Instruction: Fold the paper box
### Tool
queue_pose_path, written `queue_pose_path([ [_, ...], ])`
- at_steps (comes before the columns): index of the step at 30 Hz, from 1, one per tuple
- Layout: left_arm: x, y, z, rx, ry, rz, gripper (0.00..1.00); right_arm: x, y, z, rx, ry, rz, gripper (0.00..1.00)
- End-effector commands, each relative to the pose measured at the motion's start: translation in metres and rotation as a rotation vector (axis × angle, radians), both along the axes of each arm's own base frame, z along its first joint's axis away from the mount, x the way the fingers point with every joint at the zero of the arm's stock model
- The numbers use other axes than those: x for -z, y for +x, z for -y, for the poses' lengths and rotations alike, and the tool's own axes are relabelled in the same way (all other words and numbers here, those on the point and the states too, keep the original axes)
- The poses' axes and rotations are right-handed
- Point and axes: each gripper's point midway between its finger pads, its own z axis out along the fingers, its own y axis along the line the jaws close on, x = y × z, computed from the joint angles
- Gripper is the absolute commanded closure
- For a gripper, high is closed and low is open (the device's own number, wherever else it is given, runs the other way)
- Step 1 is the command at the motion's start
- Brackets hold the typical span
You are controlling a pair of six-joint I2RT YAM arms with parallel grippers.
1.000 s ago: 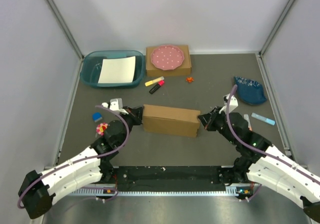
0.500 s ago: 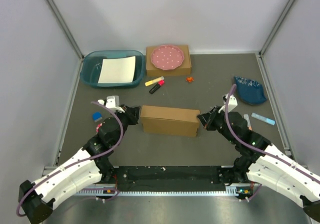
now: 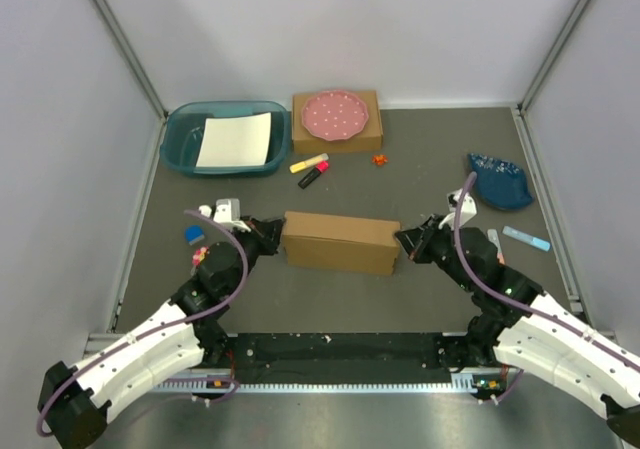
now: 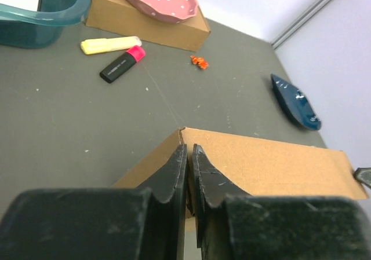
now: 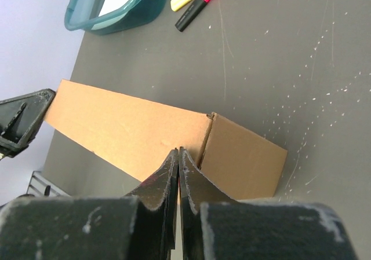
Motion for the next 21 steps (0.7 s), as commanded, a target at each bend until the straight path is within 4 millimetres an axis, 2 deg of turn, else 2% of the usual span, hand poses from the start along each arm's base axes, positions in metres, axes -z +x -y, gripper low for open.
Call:
queue_pose_path([
  [1, 0.071, -0.044, 0.02, 0.198, 0.025, -0.185, 0.92, 0.08, -0.041, 0.019, -0.084, -0.181, -0.217, 1.0],
  [4, 0.076, -0.058, 0.013, 0.215, 0.023, -0.186, 0.98, 0.077, -0.053, 0.022, -0.124, -0.159, -0.205, 1.0],
  [5, 0.061, -0.062, 0.013, 0.23, -0.011, -0.138, 1.0, 0.074, -0.057, 0.021, -0.144, -0.145, -0.2, 1.0],
  [6, 0.071, -0.067, 0.008, 0.231, 0.02, -0.162, 1.0, 0.072, -0.06, 0.023, -0.151, -0.139, -0.195, 1.0],
  [7, 0.066, -0.069, 0.005, 0.229, 0.011, -0.149, 1.0, 0.067, -0.063, 0.026, -0.151, -0.119, -0.178, 1.0],
  [8, 0.054, -0.07, 0.0, 0.216, -0.017, -0.108, 0.96, 0.064, -0.064, 0.028, -0.143, -0.109, -0.167, 0.91],
  [9, 0.051, -0.069, -0.008, 0.181, -0.018, -0.104, 0.92, 0.059, -0.063, 0.03, -0.126, -0.088, -0.159, 0.85],
  [10, 0.044, -0.067, -0.014, 0.155, -0.032, -0.084, 0.86, 0.055, -0.063, 0.032, -0.115, -0.073, -0.148, 0.79],
  [11, 0.032, -0.066, -0.019, 0.133, -0.063, -0.045, 0.75, 0.047, -0.06, 0.034, -0.094, -0.056, -0.126, 0.69],
  [12, 0.023, -0.061, -0.028, 0.078, -0.077, -0.015, 0.68, 0.043, -0.058, 0.035, -0.08, -0.05, -0.121, 0.64],
  [14, 0.013, -0.058, -0.034, 0.038, -0.092, 0.003, 0.54, 0.034, -0.053, 0.037, -0.05, -0.053, -0.114, 0.55],
  [16, 0.0, -0.055, -0.038, 0.017, -0.088, 0.017, 0.52, 0.023, -0.048, 0.037, -0.034, -0.055, -0.103, 0.52],
  [21, 0.0, -0.048, -0.029, 0.022, -0.055, -0.026, 0.52, 0.014, -0.044, 0.033, -0.045, -0.073, -0.082, 0.52],
])
